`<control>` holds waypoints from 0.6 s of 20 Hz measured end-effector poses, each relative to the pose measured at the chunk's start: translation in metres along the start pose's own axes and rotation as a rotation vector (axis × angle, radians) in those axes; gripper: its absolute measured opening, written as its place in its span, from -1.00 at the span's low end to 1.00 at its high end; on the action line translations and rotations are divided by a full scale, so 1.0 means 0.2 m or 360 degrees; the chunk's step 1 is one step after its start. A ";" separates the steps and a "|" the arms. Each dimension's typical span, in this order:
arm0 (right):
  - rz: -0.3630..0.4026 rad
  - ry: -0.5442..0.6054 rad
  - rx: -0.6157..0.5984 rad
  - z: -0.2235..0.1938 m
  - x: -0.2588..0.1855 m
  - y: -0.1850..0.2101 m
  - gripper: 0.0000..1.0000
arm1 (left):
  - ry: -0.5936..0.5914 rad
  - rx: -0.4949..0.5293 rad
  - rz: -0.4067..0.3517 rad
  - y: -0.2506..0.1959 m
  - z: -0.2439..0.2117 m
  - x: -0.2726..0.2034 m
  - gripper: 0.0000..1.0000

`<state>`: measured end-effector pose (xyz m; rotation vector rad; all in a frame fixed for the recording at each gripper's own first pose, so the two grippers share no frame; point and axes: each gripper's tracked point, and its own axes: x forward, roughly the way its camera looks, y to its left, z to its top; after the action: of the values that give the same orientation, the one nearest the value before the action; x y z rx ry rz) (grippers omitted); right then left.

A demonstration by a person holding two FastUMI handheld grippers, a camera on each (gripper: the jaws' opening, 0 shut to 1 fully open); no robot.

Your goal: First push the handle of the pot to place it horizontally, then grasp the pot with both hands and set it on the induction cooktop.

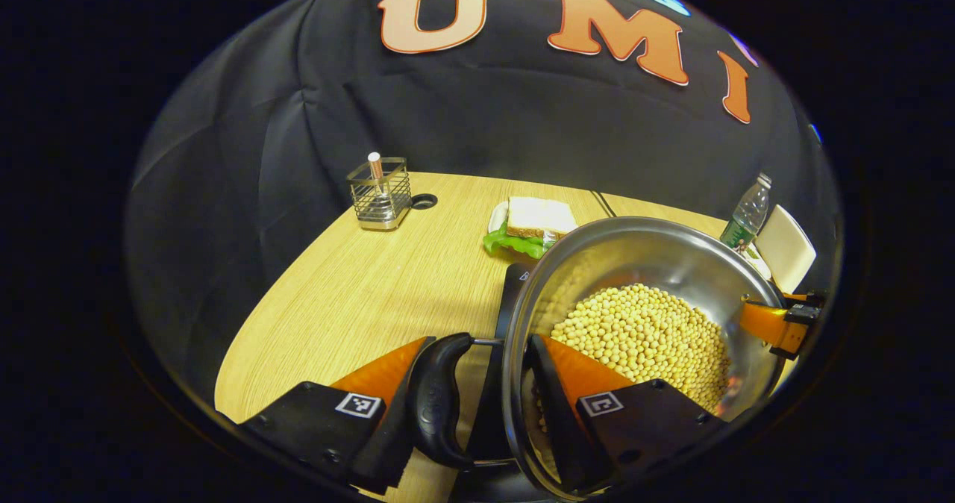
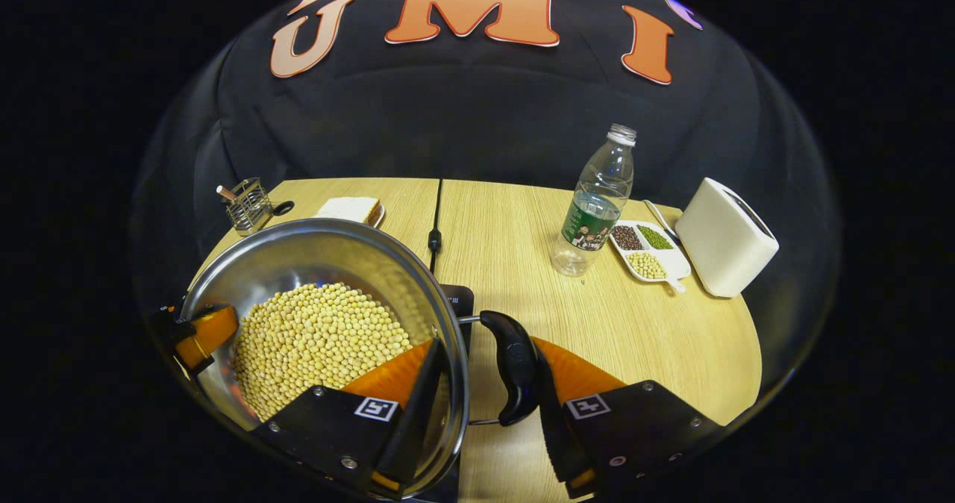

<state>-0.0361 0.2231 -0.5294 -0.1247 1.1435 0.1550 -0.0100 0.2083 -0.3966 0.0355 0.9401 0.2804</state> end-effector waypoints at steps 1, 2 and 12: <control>-0.0002 -0.0006 -0.0006 0.00 0.00 0.00 0.37 | 0.0000 -0.0002 0.0003 0.00 0.00 0.00 0.65; -0.0007 -0.0007 -0.0009 0.00 0.00 0.00 0.39 | -0.0003 -0.0007 0.0010 0.00 0.00 0.00 0.72; 0.0031 0.0001 -0.0028 -0.02 -0.03 -0.01 0.46 | -0.0048 -0.0029 0.0069 -0.01 0.01 0.00 0.79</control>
<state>-0.0427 0.2196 -0.5256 -0.1291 1.1447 0.1823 -0.0082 0.2072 -0.3968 0.0430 0.9077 0.3276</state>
